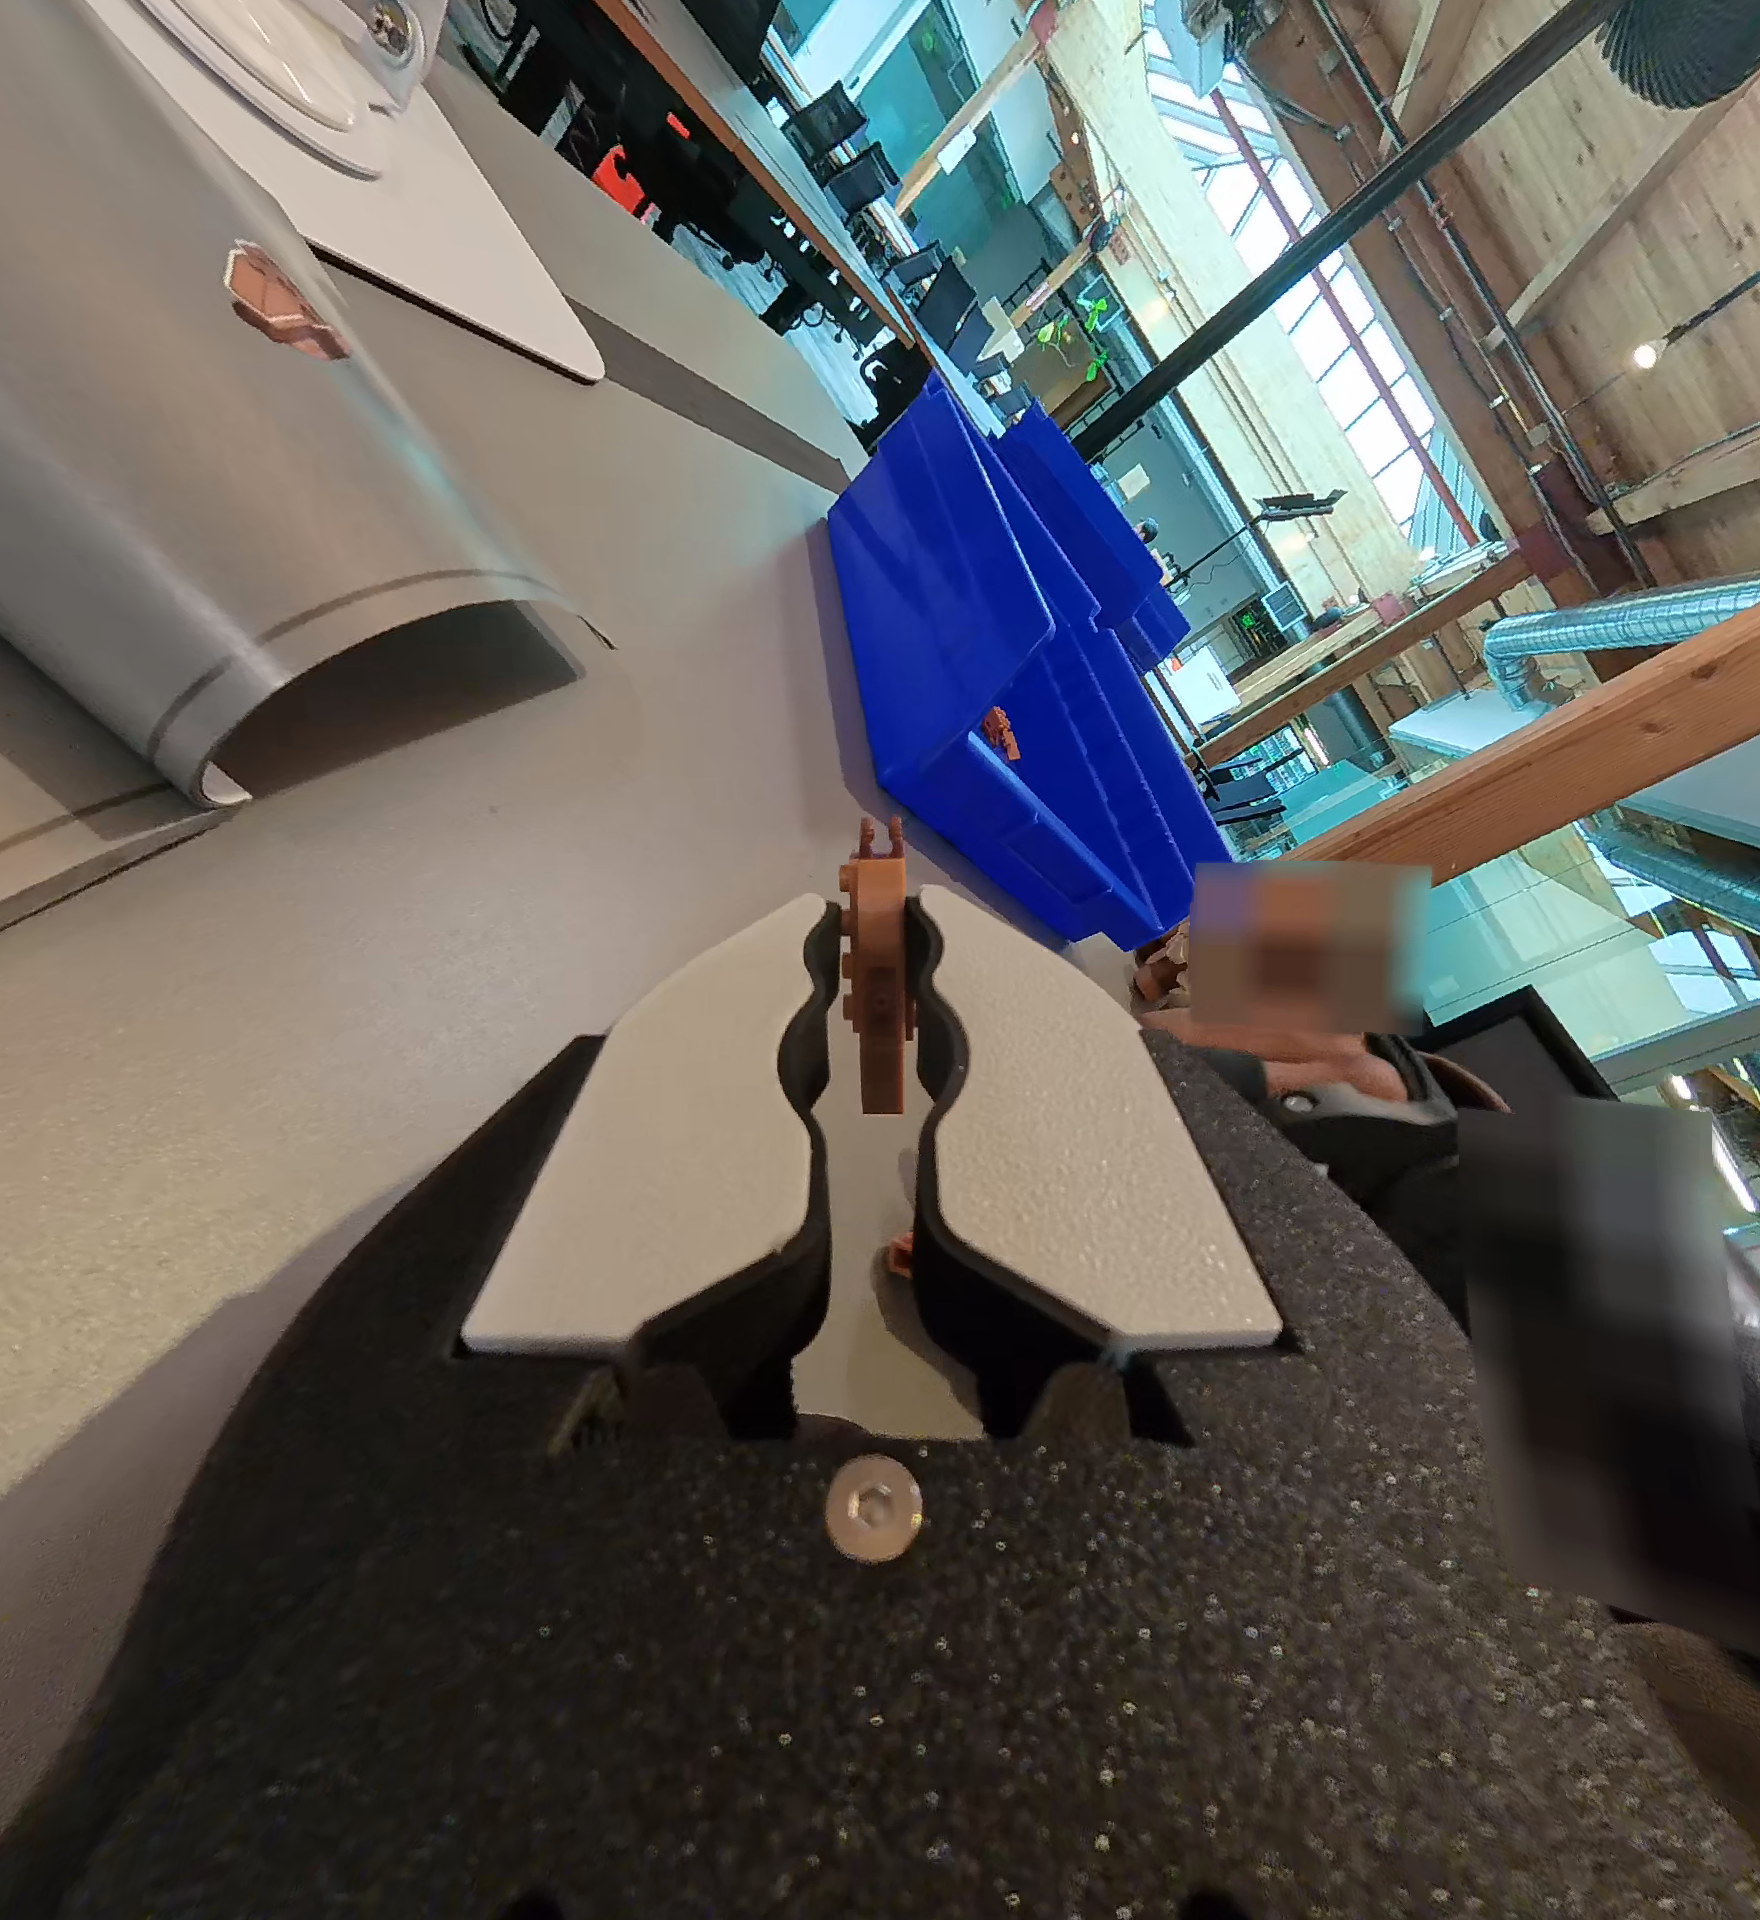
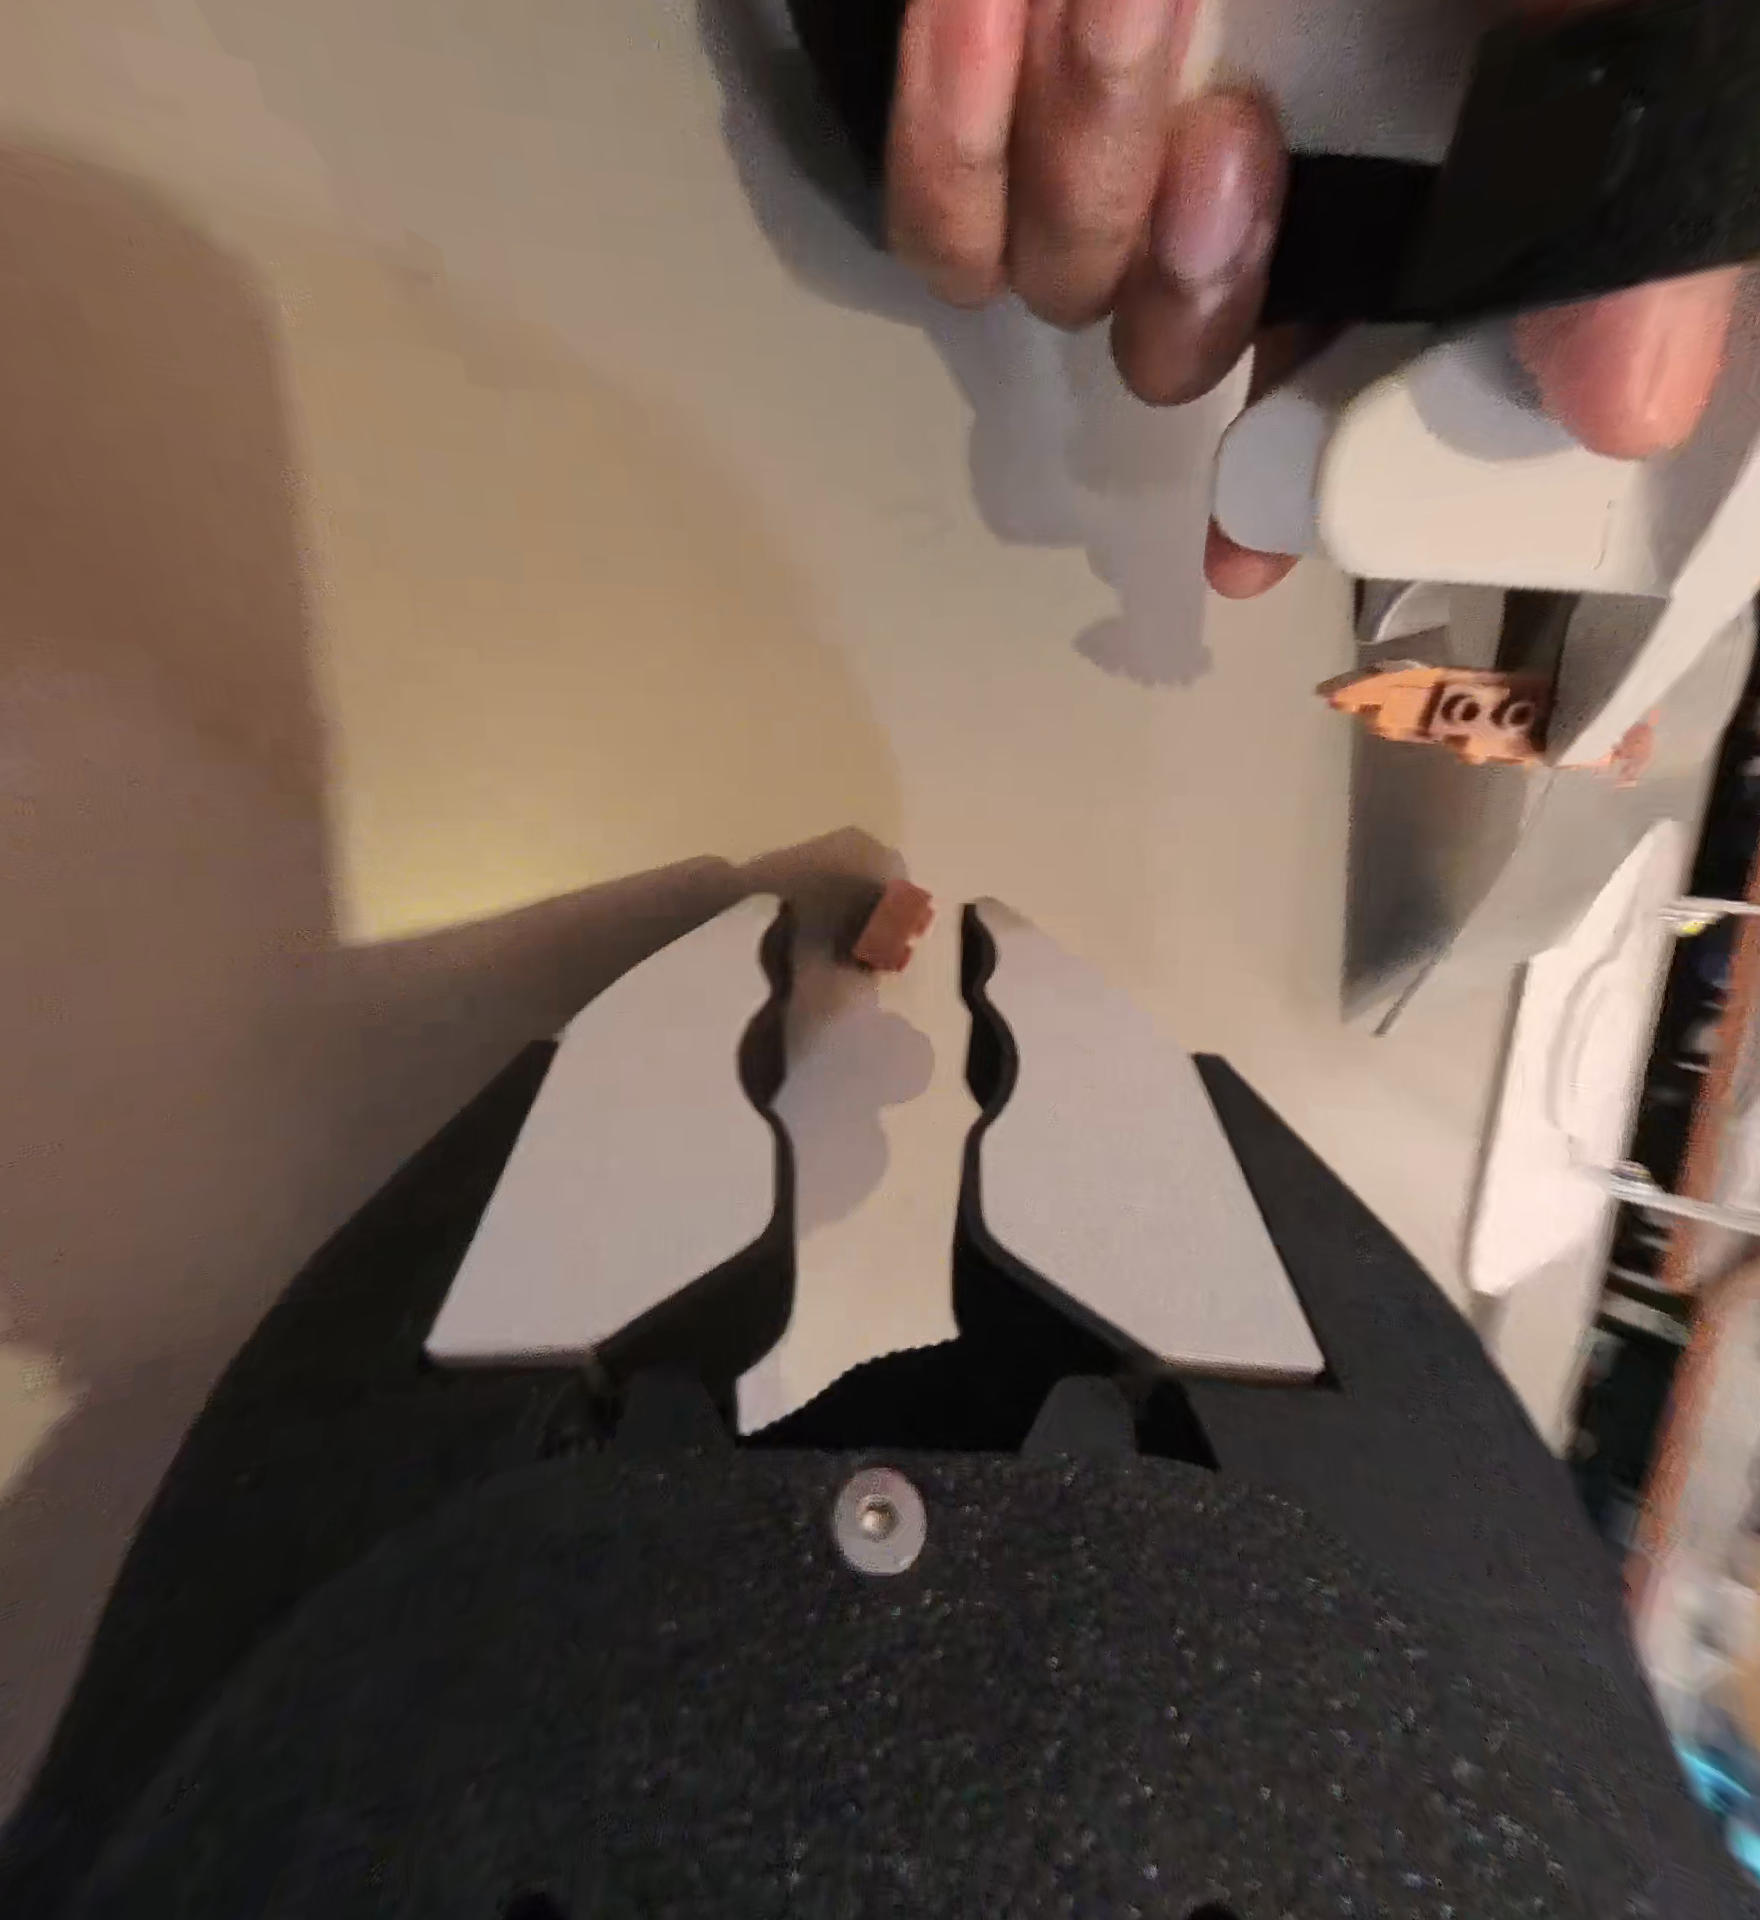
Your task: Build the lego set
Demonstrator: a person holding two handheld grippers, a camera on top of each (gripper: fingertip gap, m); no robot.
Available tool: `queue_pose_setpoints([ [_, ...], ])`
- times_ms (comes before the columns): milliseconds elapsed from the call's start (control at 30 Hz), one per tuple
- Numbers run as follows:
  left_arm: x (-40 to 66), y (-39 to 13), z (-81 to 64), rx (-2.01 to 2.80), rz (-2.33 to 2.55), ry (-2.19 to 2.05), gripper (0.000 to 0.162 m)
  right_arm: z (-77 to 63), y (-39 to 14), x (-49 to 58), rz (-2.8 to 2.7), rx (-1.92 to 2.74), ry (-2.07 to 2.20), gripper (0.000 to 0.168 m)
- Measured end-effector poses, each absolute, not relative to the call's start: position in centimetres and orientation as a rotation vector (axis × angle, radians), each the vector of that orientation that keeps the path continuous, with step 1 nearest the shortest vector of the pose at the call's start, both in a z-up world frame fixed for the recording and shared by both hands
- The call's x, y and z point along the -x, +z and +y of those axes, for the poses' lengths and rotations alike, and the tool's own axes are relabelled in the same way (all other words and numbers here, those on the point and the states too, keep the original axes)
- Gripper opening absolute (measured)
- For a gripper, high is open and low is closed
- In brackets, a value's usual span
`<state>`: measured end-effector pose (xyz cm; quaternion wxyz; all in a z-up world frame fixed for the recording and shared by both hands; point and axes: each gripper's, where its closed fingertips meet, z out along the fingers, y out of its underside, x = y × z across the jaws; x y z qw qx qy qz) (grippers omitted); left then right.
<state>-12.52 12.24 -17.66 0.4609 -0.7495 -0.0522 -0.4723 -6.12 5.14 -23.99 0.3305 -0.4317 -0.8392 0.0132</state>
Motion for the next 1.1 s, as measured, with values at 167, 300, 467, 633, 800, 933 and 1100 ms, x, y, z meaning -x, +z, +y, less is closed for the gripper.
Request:
queue_pose_setpoints([
  [167,12.3,-18.0,12.2,1.858,-0.115,-1.169,0.012,4.8,-22.8,5.5,-1.966,1.434,0.446,0.040],
  [300,11.6,-18.2,12.0,1.874,-0.090,-1.206,0.012,5.5,-23.6,5.1,-1.850,1.638,0.557,0.038],
  [467,10.6,-17.7,11.4,1.839,-0.078,-1.340,0.012,5.0,-24.8,6.3,-1.844,1.693,0.603,0.034],
  [633,10.4,-16.4,11.1,1.714,-0.155,-1.579,0.011,5.4,-24.8,6.6,-1.891,1.634,0.590,0.016],
  [800,9.9,-15.8,10.9,1.643,-0.209,-1.719,0.011,7.1,-22.0,6.6,-1.798,1.534,0.641,0.016],
  [933,9.2,-16.1,10.7,1.674,-0.210,-1.732,0.011,8.1,-18.1,7.0,-1.748,1.402,0.658,0.016],
  [1100,8.7,-16.6,10.7,1.721,-0.219,-1.701,0.011,8.5,-17.2,7.5,-1.799,1.314,0.572,0.016],
])
